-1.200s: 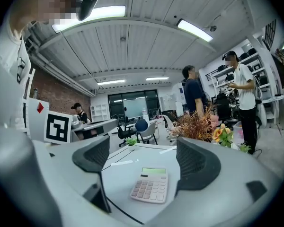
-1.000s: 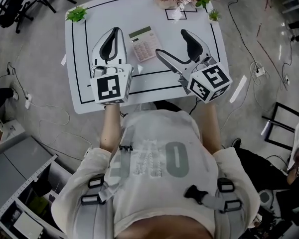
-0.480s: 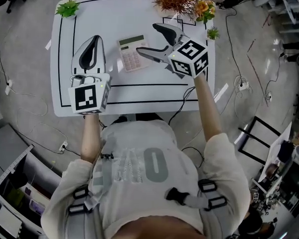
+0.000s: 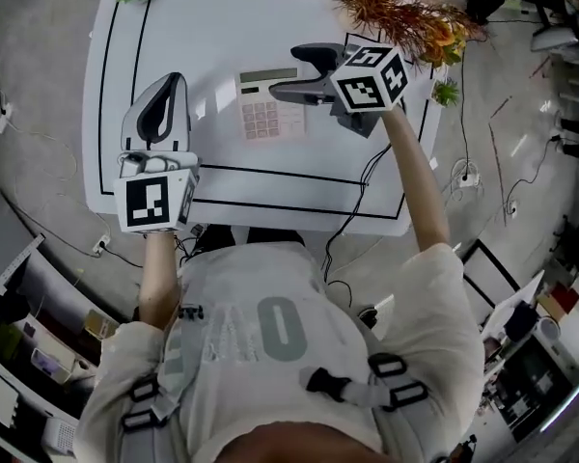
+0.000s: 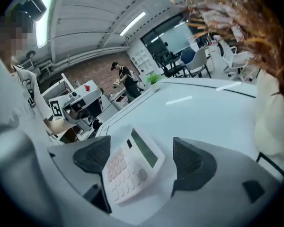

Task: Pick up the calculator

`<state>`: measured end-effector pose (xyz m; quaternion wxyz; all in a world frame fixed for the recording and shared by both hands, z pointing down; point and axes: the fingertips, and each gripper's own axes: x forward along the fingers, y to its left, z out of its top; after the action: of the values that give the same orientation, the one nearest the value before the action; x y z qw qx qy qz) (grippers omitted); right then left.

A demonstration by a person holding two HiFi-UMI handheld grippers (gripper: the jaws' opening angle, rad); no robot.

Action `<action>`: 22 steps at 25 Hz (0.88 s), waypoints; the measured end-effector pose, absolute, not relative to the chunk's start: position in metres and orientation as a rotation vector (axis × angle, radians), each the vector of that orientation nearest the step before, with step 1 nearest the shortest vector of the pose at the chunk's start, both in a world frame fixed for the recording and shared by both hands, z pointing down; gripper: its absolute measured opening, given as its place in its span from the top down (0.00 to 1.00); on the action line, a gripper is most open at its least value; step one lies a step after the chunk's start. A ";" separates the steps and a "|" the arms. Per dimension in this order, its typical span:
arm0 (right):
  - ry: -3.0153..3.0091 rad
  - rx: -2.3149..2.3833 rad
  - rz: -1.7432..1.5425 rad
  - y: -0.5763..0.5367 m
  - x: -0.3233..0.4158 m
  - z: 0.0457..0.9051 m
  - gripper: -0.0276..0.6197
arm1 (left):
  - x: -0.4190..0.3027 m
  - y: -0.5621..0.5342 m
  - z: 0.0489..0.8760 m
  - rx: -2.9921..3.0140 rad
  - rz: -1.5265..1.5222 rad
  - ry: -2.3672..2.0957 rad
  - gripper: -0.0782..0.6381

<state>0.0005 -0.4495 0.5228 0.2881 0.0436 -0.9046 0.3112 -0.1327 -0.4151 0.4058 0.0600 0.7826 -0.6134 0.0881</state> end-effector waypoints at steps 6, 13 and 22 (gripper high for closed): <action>-2.315 -0.090 1.006 -0.434 -0.010 0.539 0.33 | -0.136 -0.423 0.430 2.316 0.259 -1.839 0.86; -2.252 -0.157 1.114 -0.430 -0.014 0.540 0.44 | -0.132 -0.428 0.441 2.311 0.275 -1.816 0.86; -2.170 -0.084 0.996 -0.439 -0.007 0.558 0.73 | -0.130 -0.430 0.453 2.301 0.326 -1.806 0.86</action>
<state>-0.0068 -0.4385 0.5578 0.3673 -0.0328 -0.8448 0.3876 -0.1300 -0.4297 0.4535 0.0991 0.7780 -0.6106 0.1103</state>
